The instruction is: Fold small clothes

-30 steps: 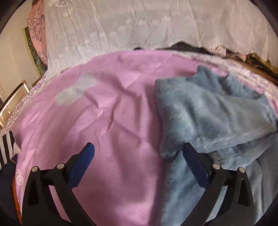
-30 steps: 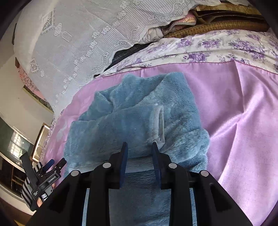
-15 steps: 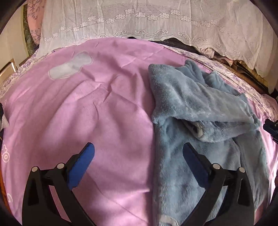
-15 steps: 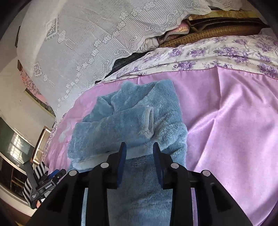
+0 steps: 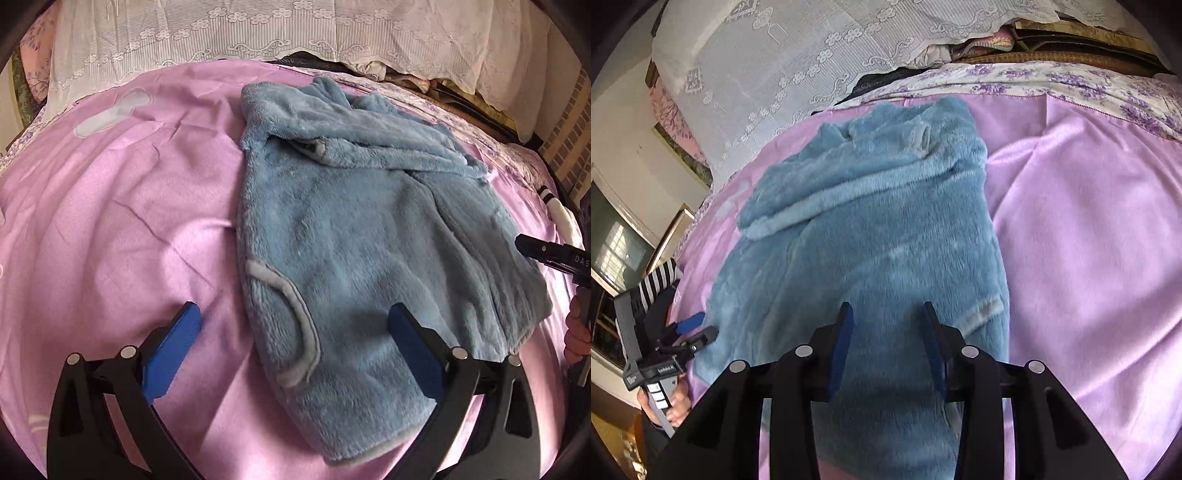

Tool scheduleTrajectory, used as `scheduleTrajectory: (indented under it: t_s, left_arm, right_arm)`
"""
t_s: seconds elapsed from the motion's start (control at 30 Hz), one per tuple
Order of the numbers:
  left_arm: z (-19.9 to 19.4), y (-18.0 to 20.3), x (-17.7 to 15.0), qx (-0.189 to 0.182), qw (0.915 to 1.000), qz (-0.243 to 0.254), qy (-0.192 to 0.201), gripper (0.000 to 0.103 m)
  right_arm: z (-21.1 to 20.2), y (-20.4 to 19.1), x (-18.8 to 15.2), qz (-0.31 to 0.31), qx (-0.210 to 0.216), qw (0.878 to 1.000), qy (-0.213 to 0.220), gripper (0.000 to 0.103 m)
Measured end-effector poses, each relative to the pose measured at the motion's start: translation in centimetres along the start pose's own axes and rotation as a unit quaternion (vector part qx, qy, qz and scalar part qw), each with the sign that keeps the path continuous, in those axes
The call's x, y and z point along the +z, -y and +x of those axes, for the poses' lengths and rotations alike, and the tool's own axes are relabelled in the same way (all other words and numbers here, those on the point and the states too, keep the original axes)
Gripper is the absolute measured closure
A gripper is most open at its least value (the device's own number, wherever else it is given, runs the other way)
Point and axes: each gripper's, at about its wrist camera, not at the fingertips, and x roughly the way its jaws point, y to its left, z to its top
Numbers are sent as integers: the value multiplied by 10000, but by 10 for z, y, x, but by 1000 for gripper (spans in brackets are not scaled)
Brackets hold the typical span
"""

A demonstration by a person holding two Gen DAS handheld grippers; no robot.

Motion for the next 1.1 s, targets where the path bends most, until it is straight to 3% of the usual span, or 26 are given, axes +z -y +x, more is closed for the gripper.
scheduleTrajectory:
  t_s: [0.2,0.37,0.5,0.83,0.87,0.9,0.93,1.03,1.1]
  left_arm:
    - [-16,12,-34,-383,9991,191,-60,5]
    - [-25,2,-37,-855,9962,-137,41,5]
    - [-15,-8,-31,-1096,9924,-548,-127,5]
    - [-2,12,-25,-1018,9943,-209,-242,5]
    - [-2,12,-25,-1010,9944,-217,-225,9]
    - [-4,11,-26,-1005,9944,-246,-191,14]
    - [-6,9,-26,-1028,9942,-282,-163,30]
    - [-11,-2,-28,-1034,9931,-548,-78,51]
    - [-11,-11,-29,-1226,9894,-768,-93,53]
  right_arm:
    - [-47,11,-44,-89,154,9992,361,64]
    - [-81,29,-63,73,262,9965,787,50]
    - [-68,44,-63,439,224,9975,509,50]
    - [-41,39,-67,752,457,9960,181,49]
    - [-39,37,-67,721,441,9962,192,51]
    - [-39,35,-68,687,461,9964,188,64]
    - [-38,34,-69,681,527,9962,155,76]
    - [-41,36,-70,749,590,9952,233,85]
    - [-45,37,-70,763,639,9946,295,86]
